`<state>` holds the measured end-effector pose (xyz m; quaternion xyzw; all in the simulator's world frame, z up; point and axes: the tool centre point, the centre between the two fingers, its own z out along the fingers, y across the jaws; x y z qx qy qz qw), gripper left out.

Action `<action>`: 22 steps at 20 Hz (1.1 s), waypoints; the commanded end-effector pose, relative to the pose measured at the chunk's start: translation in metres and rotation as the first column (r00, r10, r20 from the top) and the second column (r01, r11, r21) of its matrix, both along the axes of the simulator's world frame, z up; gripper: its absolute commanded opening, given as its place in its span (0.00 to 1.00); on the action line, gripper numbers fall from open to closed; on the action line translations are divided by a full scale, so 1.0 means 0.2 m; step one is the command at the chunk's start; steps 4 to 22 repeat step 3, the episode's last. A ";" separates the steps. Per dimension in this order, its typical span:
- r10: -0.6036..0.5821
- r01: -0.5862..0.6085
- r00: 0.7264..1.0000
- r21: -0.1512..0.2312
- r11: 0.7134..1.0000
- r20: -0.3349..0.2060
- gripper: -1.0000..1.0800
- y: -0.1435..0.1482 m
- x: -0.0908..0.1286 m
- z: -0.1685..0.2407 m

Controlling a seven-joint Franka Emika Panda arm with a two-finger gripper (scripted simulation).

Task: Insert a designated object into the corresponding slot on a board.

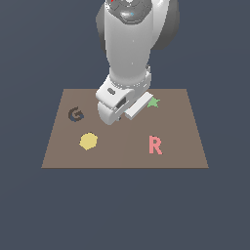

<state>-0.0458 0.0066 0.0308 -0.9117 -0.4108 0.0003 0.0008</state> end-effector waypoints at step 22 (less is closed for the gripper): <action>0.000 0.000 1.000 0.000 1.000 0.000 0.96 0.00 0.00 0.00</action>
